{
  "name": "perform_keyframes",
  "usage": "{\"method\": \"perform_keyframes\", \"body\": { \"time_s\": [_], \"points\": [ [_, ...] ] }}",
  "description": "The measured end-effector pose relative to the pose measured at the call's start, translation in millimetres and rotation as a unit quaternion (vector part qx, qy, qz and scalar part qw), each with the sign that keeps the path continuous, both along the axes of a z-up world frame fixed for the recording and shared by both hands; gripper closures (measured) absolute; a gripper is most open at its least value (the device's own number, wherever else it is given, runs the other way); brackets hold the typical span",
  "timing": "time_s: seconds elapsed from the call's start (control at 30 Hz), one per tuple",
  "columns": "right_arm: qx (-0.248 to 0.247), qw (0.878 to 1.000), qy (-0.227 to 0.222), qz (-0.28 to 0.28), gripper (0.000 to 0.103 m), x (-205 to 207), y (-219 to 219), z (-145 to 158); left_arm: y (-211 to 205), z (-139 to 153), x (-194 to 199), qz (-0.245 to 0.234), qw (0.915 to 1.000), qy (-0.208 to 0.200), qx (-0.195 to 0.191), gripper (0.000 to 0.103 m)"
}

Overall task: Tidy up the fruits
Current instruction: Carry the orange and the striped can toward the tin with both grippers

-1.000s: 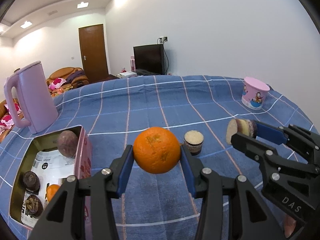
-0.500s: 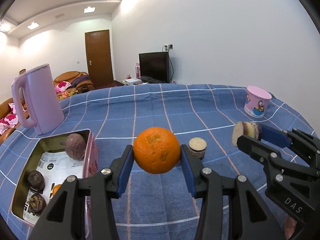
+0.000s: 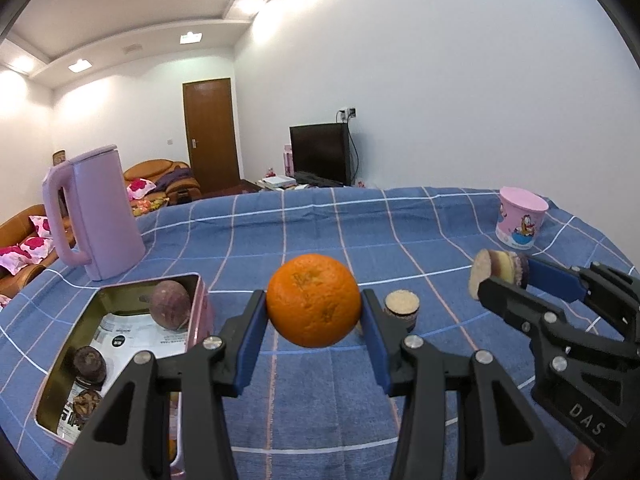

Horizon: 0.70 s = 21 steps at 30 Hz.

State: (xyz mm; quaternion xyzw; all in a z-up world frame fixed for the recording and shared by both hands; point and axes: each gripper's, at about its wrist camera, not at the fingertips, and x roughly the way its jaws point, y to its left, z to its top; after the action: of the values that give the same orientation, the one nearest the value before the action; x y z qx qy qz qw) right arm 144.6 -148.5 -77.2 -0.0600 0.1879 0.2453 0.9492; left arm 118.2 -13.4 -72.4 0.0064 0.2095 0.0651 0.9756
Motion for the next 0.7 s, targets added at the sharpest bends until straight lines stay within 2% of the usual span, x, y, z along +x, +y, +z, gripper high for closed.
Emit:
{"method": "perform_keyframes", "body": {
  "time_s": [0.33, 0.7],
  "points": [
    [-0.004, 1.000, 0.000, 0.007, 0.064, -2.8, 5.6, -0.2, 7.9, -0.3, 1.1, 0.014, 0.9999, 0.005, -0.007, 0.055],
    [-0.012, 0.999, 0.008, 0.034, 0.064, 2.2, 34.3, -0.2, 47.2, 4.2, -8.8, 0.039, 0.9990, 0.012, -0.020, 0.055]
  ]
}}
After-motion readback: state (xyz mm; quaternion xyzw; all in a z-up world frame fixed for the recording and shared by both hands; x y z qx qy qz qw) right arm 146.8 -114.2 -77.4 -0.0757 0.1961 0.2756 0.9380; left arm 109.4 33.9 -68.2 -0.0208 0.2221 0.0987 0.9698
